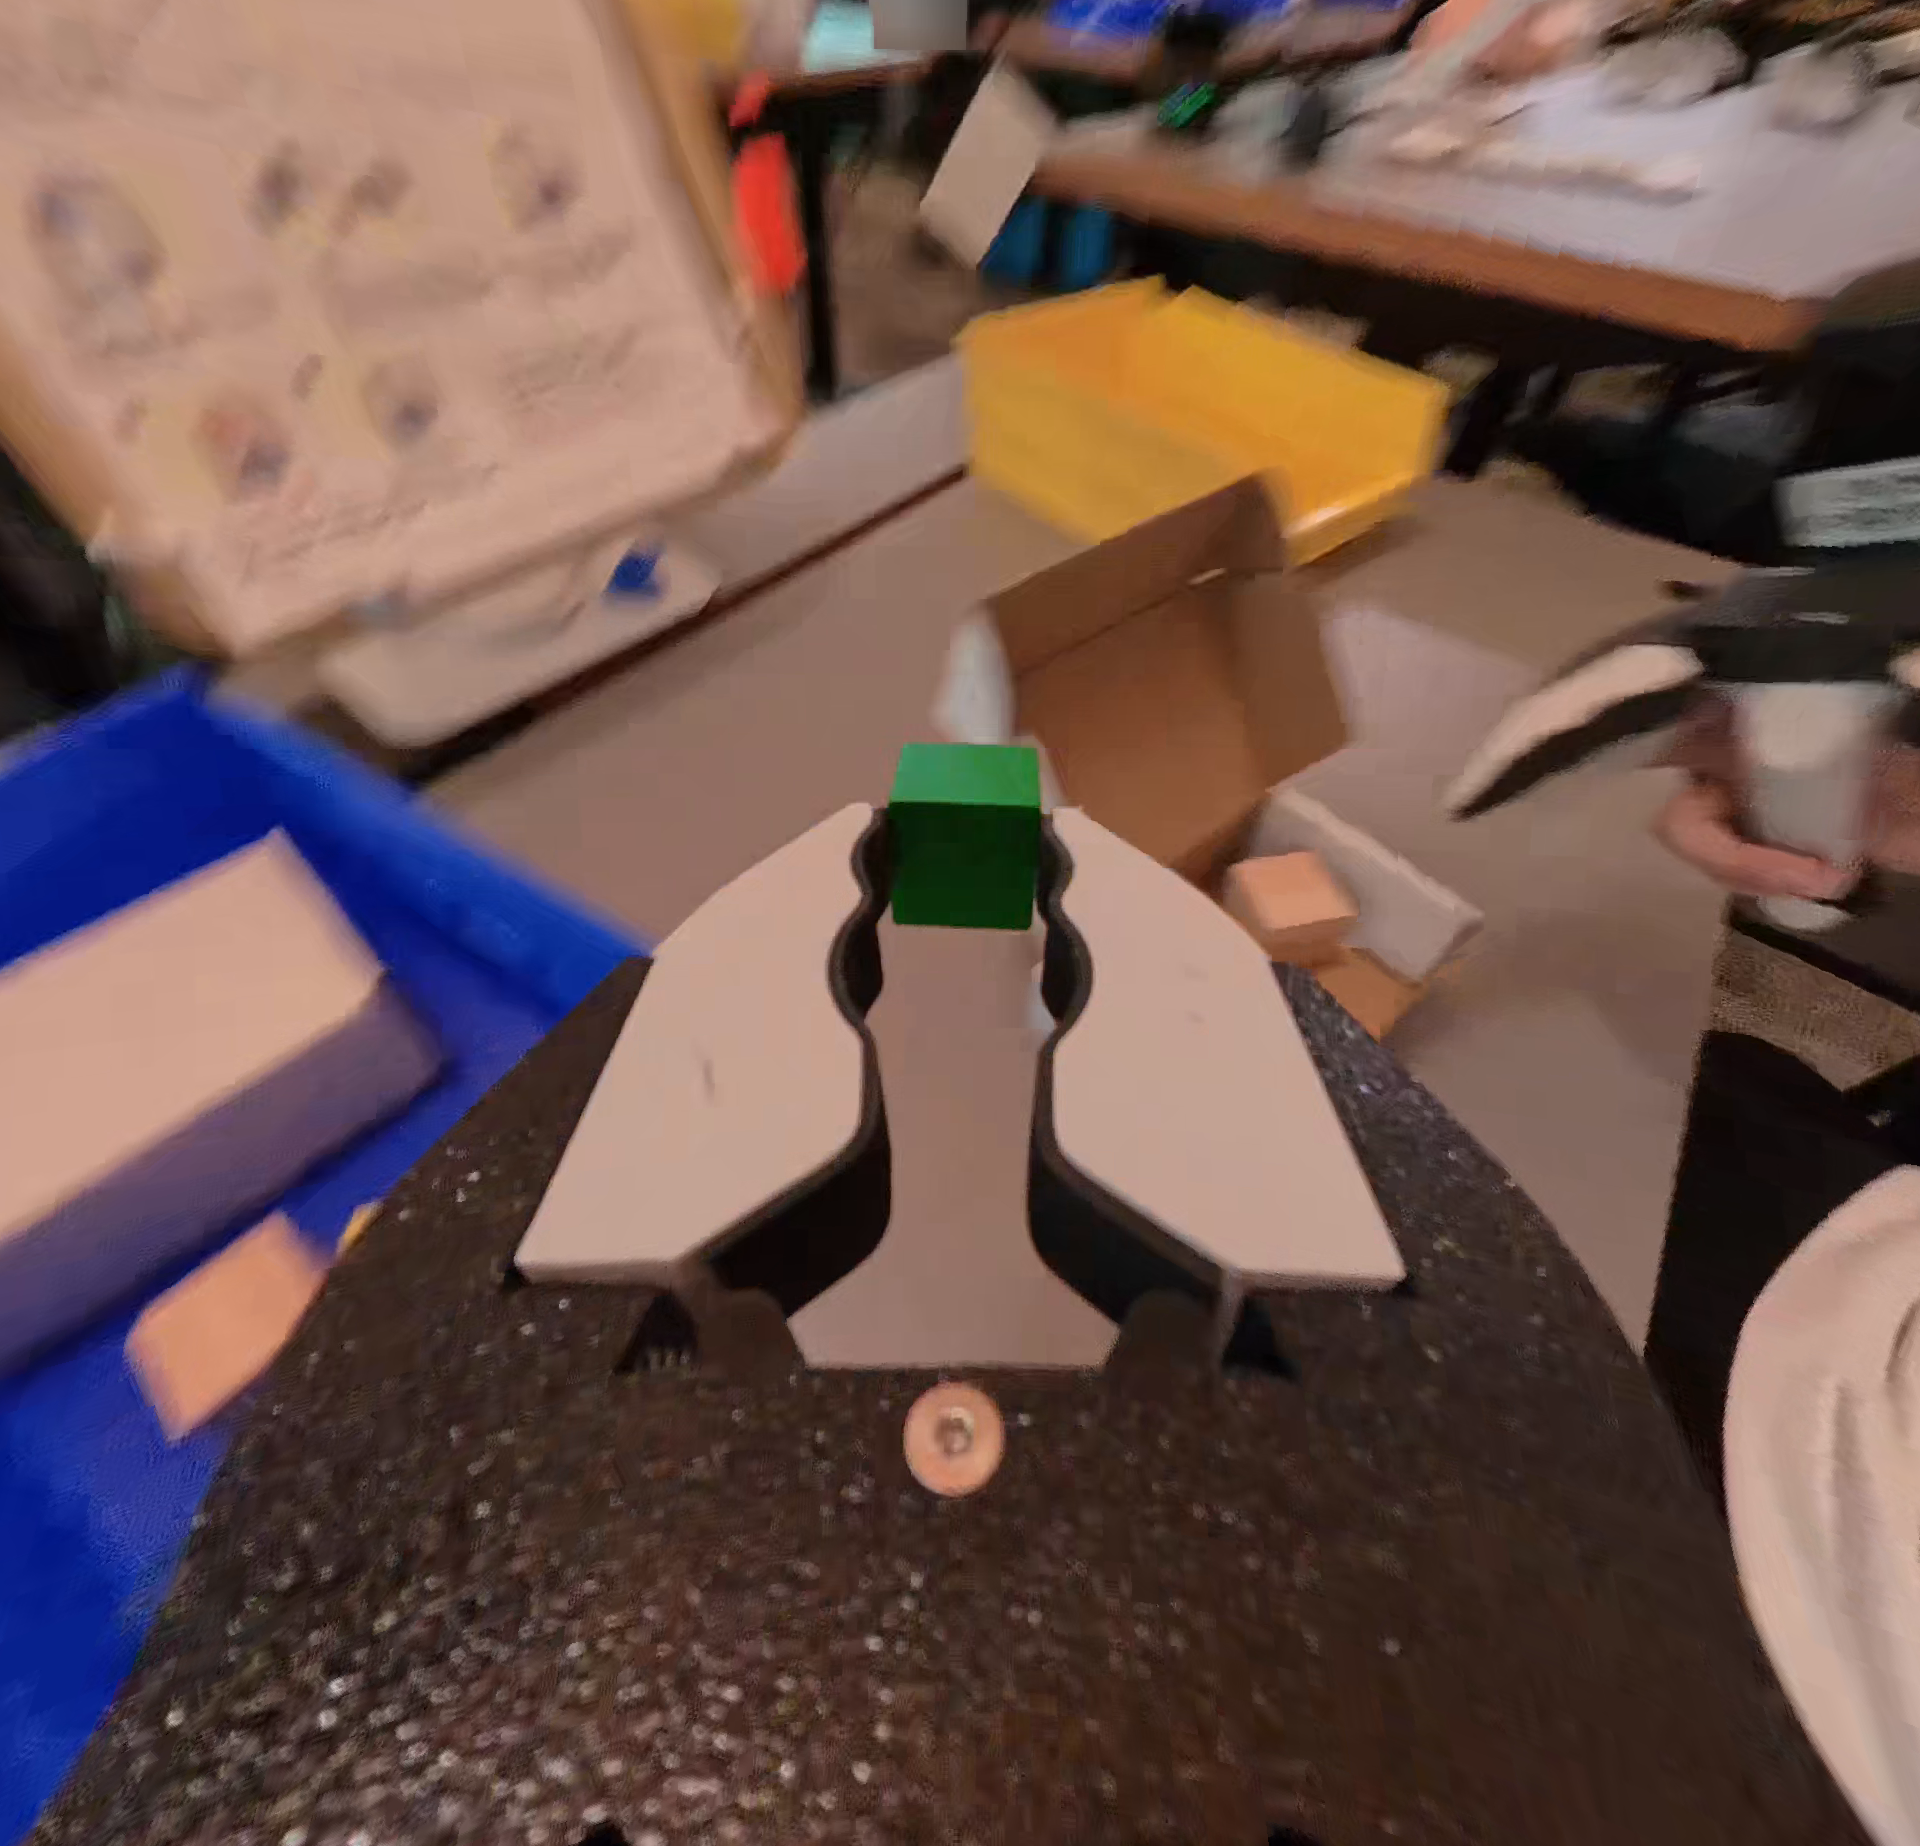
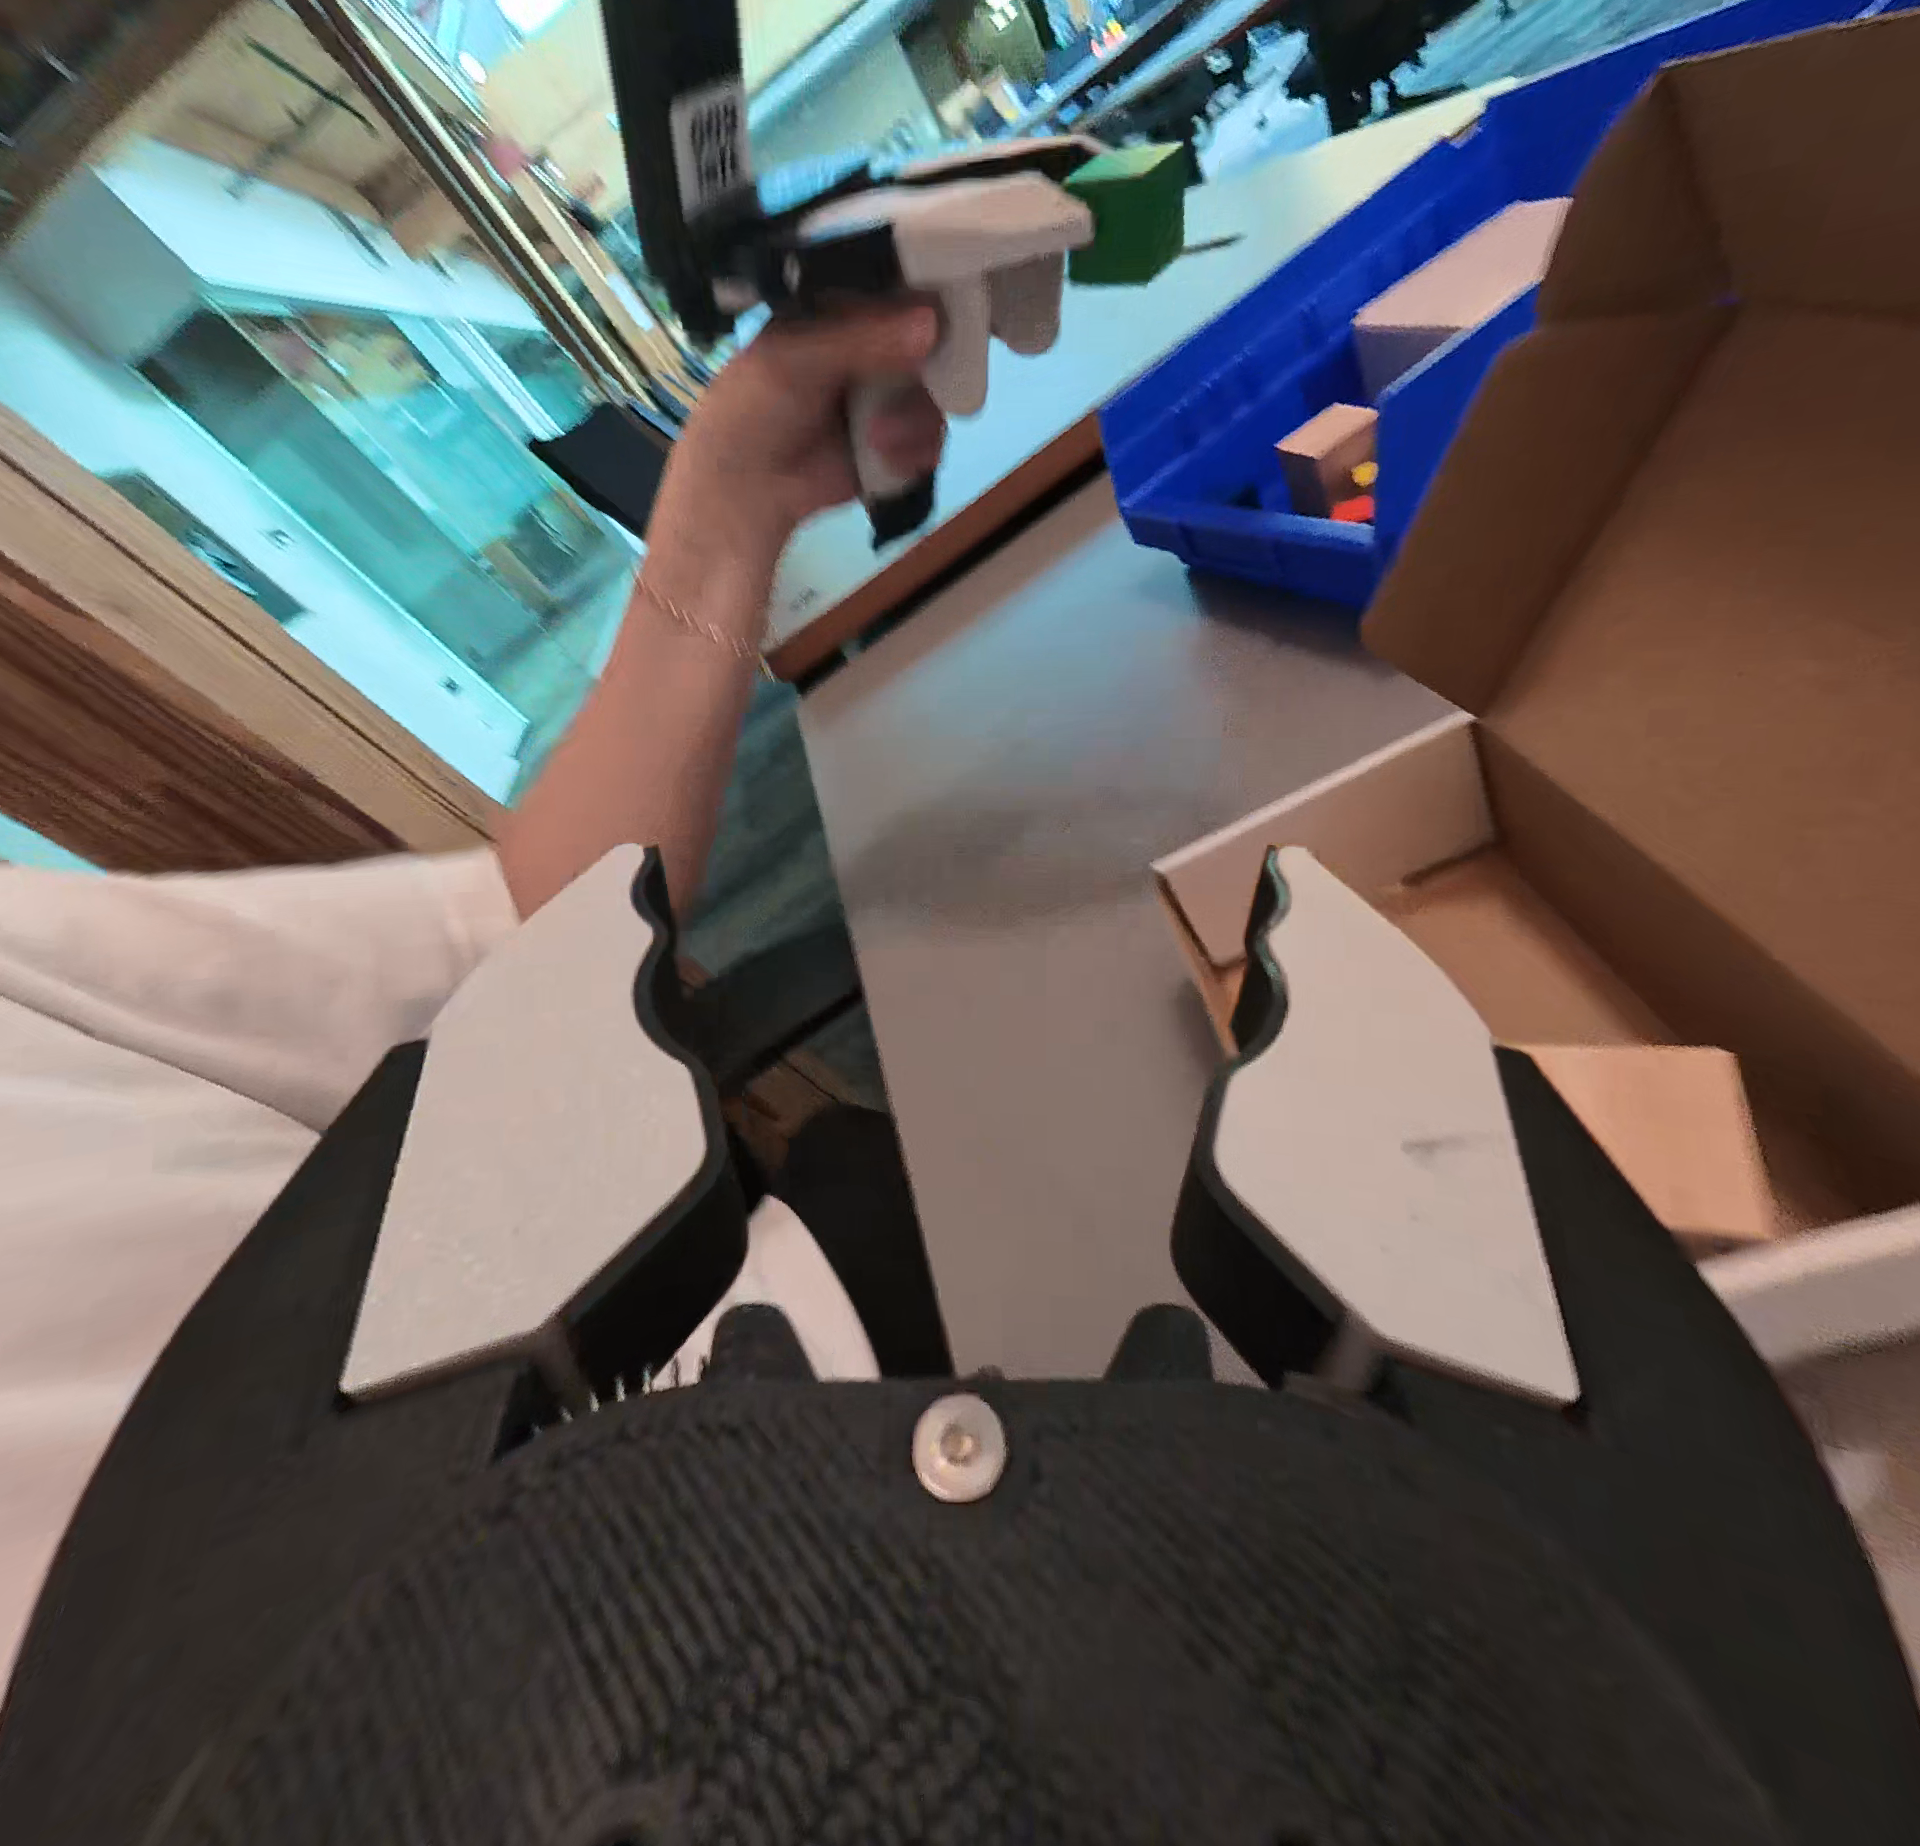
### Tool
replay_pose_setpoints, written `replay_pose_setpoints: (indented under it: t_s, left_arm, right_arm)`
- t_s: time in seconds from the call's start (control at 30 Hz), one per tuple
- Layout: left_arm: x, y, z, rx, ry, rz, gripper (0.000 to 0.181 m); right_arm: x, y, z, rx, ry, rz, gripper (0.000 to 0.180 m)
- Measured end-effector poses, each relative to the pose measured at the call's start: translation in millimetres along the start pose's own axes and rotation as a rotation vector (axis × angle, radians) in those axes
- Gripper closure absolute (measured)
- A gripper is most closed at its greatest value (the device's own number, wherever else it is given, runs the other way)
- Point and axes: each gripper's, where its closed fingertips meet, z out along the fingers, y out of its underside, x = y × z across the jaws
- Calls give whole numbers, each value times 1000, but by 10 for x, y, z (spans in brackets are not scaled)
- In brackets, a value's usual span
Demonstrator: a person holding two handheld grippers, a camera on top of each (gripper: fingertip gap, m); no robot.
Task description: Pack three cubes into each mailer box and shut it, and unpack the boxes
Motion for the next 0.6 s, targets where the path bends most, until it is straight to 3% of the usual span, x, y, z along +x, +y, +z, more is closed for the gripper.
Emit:
replay_pose_setpoints:
  t_s: [0.13, 0.23, 0.47, 0.6]
  left_arm:
    - [1041, -263, -80, 305, 226, 256, 155]
    - [1505, -314, -166, 459, 323, 390, 155]
    - [1853, -147, -189, 425, 401, 626, 155]
    - [1861, -19, -125, 346, 374, 717, 155]
  right_arm:
    - [-201, -136, 94, 84, -132, 129, 76]
    - [-342, -167, 164, 92, -237, 240, 73]
    - [-674, -193, 356, 68, -454, 380, 71]
    - [-658, -170, 449, 25, -395, 322, 77]
